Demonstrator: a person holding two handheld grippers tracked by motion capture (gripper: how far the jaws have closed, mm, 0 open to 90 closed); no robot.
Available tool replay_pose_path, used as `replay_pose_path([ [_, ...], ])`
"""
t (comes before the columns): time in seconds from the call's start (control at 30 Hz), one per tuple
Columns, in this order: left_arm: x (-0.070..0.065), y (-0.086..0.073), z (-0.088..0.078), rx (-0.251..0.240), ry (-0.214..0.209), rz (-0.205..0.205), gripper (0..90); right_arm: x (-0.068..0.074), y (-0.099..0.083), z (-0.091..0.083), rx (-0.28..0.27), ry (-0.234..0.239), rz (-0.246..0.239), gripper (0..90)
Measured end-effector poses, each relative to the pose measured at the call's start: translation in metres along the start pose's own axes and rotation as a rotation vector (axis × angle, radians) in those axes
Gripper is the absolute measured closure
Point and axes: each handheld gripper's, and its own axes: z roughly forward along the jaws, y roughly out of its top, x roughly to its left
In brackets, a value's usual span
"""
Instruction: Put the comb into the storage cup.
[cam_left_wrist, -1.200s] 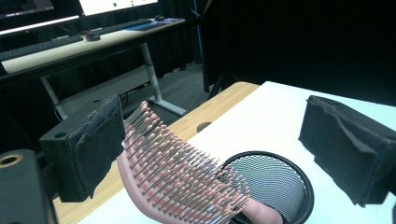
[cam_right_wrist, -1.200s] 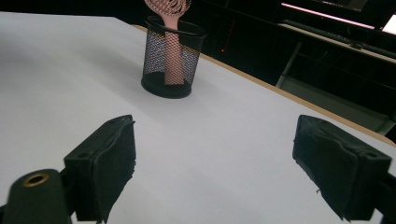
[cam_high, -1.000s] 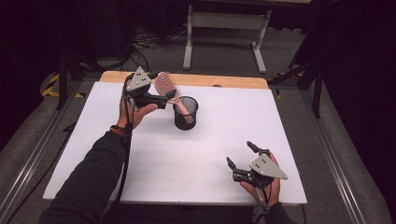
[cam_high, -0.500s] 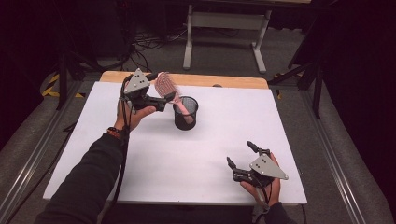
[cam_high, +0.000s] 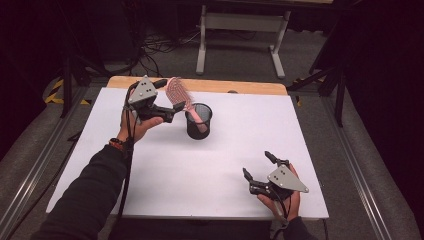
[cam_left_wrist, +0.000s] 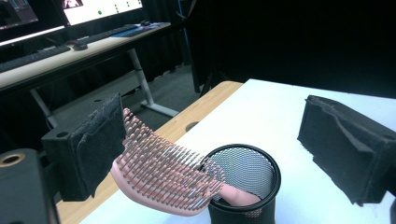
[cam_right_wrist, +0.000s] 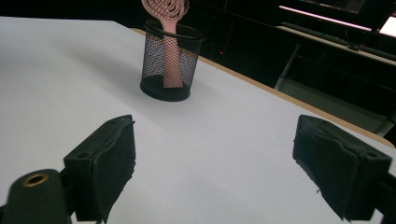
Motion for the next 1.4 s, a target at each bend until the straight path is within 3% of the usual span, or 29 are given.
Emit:
replay_pose_path([
  [0.43,-0.008,0.002,-0.007,-0.010,-0.040,0.012,9.0,0.000,0.000,0.000,0.003,-0.003,-0.003,14.1],
  [0.57,-0.013,0.004,-0.011,0.007,-0.046,0.052,9.0,0.000,0.000,0.000,0.003,-0.005,-0.002,14.0],
  [1.4,-0.020,-0.006,-0.032,0.033,-0.086,0.122,8.6,-0.001,0.008,0.003,-0.021,-0.016,-0.009,14.0],
])
